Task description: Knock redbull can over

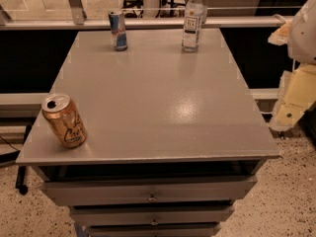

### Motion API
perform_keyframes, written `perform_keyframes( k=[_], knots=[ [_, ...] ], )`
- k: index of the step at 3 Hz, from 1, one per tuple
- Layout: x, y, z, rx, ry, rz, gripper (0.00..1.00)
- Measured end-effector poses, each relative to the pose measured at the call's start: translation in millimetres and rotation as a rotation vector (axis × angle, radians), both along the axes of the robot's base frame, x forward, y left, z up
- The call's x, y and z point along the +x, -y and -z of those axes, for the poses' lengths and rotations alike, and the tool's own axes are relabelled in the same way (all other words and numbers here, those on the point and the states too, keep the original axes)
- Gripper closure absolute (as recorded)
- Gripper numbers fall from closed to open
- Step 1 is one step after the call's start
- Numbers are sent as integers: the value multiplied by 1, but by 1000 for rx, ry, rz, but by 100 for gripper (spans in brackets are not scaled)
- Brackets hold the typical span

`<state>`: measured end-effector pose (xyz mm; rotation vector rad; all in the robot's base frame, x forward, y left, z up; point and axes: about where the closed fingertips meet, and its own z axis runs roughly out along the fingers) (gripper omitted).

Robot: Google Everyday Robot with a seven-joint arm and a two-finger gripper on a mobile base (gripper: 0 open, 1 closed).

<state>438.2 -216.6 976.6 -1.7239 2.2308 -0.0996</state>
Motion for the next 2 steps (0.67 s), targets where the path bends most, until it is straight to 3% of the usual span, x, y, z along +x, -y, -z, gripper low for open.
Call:
perform_keyframes(
  k=[1,2],
  knots=[
    [0,0,0,0,0,0,0],
    [12,-18,9,77,12,-38,0]
  ],
)
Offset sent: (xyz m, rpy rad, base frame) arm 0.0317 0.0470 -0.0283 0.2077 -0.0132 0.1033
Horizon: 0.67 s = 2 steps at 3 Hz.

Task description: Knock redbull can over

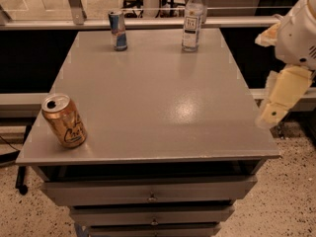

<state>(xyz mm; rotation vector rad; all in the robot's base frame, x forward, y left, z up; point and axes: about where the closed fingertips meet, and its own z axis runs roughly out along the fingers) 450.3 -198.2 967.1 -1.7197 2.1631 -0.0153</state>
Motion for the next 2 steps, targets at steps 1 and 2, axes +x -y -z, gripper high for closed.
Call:
perform_keyframes(
  k=[1,2],
  knots=[
    [37,-52,23,139,10,-58,0],
    [78,-115,30,266,46,-108,0]
  ],
)
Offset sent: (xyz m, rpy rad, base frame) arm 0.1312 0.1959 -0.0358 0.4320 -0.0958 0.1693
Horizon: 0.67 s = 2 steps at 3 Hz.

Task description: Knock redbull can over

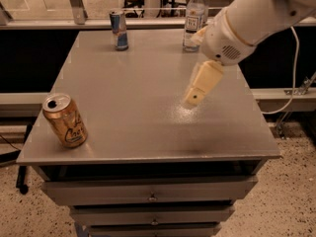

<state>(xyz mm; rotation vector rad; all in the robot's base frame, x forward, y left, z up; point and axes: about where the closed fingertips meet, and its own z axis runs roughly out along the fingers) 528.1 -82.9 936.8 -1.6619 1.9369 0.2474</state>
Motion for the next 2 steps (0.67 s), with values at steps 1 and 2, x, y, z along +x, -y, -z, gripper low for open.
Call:
perform_keyframes(
  k=[1,2],
  knots=[
    [26,-63,-6,91,6,-44,0],
    [26,-63,-6,91,6,-44,0]
  ],
)
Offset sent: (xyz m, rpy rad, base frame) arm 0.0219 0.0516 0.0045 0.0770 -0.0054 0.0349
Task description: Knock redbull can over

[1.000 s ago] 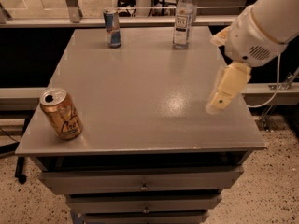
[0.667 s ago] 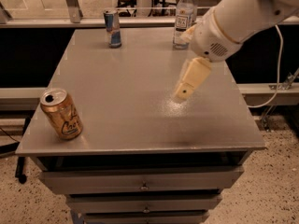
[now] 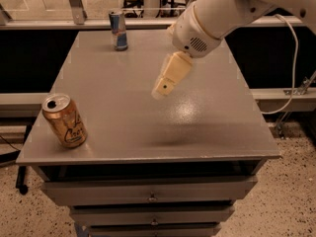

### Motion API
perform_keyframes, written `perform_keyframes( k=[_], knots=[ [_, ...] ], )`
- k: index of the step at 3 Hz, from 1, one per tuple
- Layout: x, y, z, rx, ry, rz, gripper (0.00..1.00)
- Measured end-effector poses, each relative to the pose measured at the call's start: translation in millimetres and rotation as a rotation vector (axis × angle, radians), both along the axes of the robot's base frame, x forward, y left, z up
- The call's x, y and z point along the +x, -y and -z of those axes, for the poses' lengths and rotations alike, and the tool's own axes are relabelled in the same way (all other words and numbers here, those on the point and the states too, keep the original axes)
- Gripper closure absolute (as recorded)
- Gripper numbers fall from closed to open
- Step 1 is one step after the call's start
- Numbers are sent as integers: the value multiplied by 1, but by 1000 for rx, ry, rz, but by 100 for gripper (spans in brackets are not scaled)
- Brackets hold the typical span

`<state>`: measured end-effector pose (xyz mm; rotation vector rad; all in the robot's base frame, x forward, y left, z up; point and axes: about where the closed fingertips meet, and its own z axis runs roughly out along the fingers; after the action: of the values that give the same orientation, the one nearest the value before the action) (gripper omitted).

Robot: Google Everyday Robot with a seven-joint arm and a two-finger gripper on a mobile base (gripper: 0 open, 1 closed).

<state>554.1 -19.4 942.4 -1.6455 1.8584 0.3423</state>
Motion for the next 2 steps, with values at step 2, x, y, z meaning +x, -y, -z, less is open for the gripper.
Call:
perform_keyframes(
  k=[2],
  knots=[
    [57,-43,23,210,58,30,0]
  ],
)
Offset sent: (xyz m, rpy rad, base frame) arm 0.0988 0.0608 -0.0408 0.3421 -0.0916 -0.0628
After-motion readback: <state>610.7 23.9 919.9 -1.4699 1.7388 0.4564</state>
